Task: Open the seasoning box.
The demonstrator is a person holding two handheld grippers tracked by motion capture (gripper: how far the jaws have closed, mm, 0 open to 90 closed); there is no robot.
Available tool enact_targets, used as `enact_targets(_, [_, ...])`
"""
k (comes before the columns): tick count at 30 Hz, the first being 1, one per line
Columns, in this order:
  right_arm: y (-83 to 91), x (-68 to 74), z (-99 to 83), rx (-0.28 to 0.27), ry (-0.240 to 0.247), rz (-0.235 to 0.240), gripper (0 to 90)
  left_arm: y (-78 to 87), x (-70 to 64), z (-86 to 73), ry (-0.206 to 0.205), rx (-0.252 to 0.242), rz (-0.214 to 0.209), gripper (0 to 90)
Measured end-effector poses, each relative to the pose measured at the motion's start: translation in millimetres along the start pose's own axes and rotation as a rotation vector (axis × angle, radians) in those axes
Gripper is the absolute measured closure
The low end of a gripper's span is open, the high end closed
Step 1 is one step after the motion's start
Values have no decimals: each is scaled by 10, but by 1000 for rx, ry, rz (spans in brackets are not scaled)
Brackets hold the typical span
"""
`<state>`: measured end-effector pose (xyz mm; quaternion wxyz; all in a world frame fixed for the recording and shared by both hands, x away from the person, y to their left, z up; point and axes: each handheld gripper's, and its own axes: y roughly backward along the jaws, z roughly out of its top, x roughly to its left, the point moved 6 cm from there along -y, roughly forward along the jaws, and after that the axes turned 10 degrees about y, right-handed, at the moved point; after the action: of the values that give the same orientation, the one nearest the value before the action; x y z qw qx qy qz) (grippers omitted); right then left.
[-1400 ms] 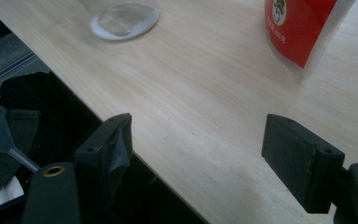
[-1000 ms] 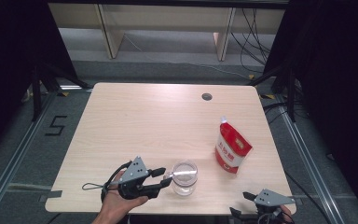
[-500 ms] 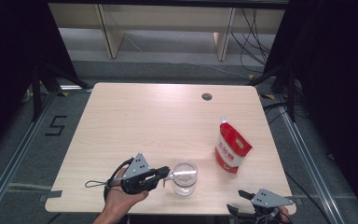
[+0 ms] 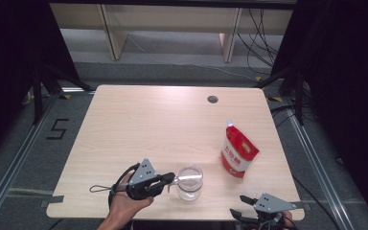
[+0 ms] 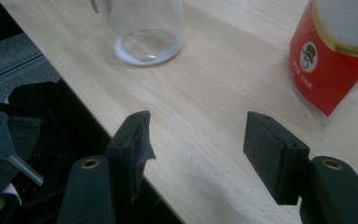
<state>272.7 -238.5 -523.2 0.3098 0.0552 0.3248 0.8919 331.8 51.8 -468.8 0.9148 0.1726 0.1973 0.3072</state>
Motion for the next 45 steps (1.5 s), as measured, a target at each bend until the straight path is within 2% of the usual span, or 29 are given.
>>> enact_targets(1, [-1, -9, 1, -5, 6, -19, 426, -1, -5, -4, 11, -1, 4, 871])
enact_targets(4, [0, 9, 4, -2, -4, -8, 439, -5, -8, -8, 10, -8, 4, 871])
enact_targets(8, [-1, 4, 28, -17, 14, -9, 468, -4, -9, -10, 7, -9, 9, 870])
enact_targets(10, [-16, 22, 51, -36, -21, 0, 498, -8, -11, -11, 10, -12, 7, 871])
enact_targets(12, [-28, 19, 81, -49, -11, 0, 534, -3, -11, -13, 8, -10, 11, 872])
enact_targets(13, [-27, 48, 92, -43, -39, -3, 549, -1, -11, -14, 7, -8, 13, 872])
enact_targets(15, [-53, 20, 144, -79, 2, -11, 606, 1, -12, -15, 7, -7, 13, 872])
enact_targets(16, [-58, 47, 161, -75, -14, -7, 633, 5, -11, -15, 3, -4, 17, 871])
enact_targets(17, [-76, 54, 178, -71, 1, 6, 654, 7, 0, -10, -20, -2, 16, 871])
enact_targets(19, [-102, 73, 222, -80, 31, 5, 686, 6, -11, -18, 5, -4, 17, 872])
enact_targets(20, [-113, 93, 241, -82, 28, 3, 700, 6, -8, -18, -2, -3, 16, 872])
enact_targets(22, [-132, 75, 287, -99, 60, -13, 712, 8, -9, -22, -2, -2, 19, 873])
enact_targets(25, [-162, 85, 349, -116, 70, -10, 732, 4, -5, -30, 0, -5, 12, 873])
enact_targets(26, [-162, 90, 361, -109, 57, -7, 732, 3, -2, -30, 0, -6, 12, 872])
enact_targets(28, [-180, 74, 402, -123, 72, -13, 735, 5, 4, -34, -6, -3, 11, 872])
enact_targets(29, [-188, 76, 417, -123, 61, -12, 744, 6, 5, -35, -6, -4, 11, 872])
enact_targets(30, [-207, 69, 446, -147, 71, -4, 750, 5, 6, -37, -3, -4, 11, 872])
enact_targets(31, [-204, 84, 462, -142, 48, -2, 756, 5, 6, -40, -1, -2, 13, 871])
enact_targets(32, [-210, 91, 484, -147, 38, 2, 763, 8, 14, -39, -15, -1, 17, 871])
enact_targets(33, [-221, 64, 512, -159, 71, -6, 767, 5, 17, -39, -21, -3, 14, 871])
enact_targets(36, [-261, 66, 580, -182, 82, -8, 783, -1, 15, -45, -14, -3, 13, 868])
enact_targets(39, [-280, 89, 640, -199, 86, 6, 805, 0, 12, -50, 1, -4, 14, 867])
enact_targets(40, [-277, 97, 660, -201, 69, 4, 810, 3, 22, -46, -15, -2, 13, 867])
enact_targets(41, [-291, 110, 689, -219, 64, 10, 816, 3, 22, -46, -13, -1, 12, 867])
enact_targets(42, [-297, 97, 714, -223, 83, 10, 821, 3, 23, -46, -13, -2, 11, 867])
enact_targets(43, [-306, 112, 733, -223, 74, 21, 822, 5, 26, -48, -15, 0, 12, 867])
enact_targets(44, [-330, 112, 755, -232, 87, 25, 824, 2, 23, -47, -14, -3, 11, 867])
enact_targets(45, [-338, 119, 768, -221, 76, 18, 825, 3, 23, -46, -15, -2, 11, 867])
